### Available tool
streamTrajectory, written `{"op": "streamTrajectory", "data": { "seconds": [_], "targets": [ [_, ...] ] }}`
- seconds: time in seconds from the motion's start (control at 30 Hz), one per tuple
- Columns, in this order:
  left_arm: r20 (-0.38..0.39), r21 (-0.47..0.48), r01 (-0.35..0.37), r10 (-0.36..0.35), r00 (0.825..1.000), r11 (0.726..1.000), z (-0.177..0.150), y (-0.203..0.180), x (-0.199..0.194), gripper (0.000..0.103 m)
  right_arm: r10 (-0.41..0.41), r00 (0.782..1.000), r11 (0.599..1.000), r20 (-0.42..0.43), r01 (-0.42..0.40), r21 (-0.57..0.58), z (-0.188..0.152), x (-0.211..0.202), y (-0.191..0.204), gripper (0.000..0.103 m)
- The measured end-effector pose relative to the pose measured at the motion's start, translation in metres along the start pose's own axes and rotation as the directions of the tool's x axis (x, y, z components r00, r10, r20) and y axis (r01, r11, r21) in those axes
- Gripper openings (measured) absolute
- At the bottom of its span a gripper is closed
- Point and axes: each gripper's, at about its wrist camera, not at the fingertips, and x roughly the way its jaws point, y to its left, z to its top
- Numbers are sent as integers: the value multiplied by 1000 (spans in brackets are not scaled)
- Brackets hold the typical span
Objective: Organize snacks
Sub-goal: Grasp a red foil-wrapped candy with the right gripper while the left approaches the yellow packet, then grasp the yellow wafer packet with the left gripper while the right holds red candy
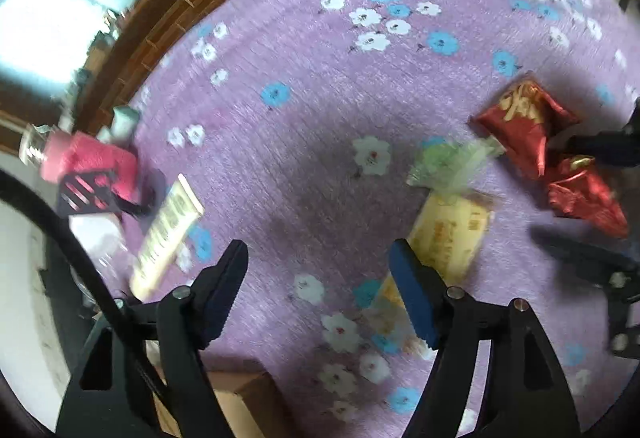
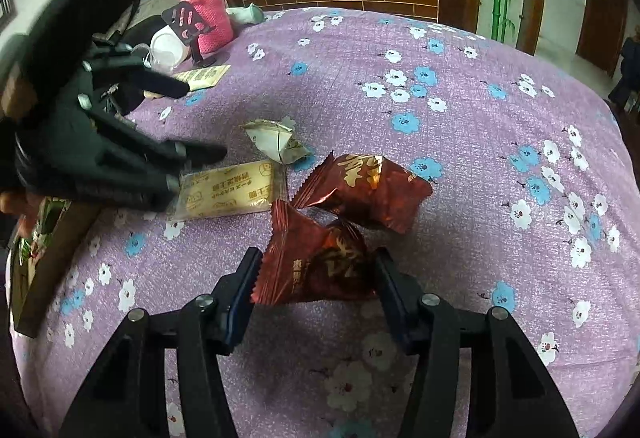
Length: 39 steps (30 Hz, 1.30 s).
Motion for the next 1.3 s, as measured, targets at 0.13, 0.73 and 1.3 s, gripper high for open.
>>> {"op": "streamTrajectory", "data": {
  "seconds": [0.13,0.73,1.3],
  "targets": [
    [-7,25,10,-10,1000,1000,0,-6,7,90,1,1000,1000,3,-1,-11,1,1,1,57],
    [-100,-117,367,-378,920,923,-2,-7,-5,92,-15,1000,1000,19,15,-9,0,2,0,58],
    [-40,-191,358,-371,928,914,-7,-35,-3,35,4,999,993,34,0,-118,-5,0,2,44]
  ]
}}
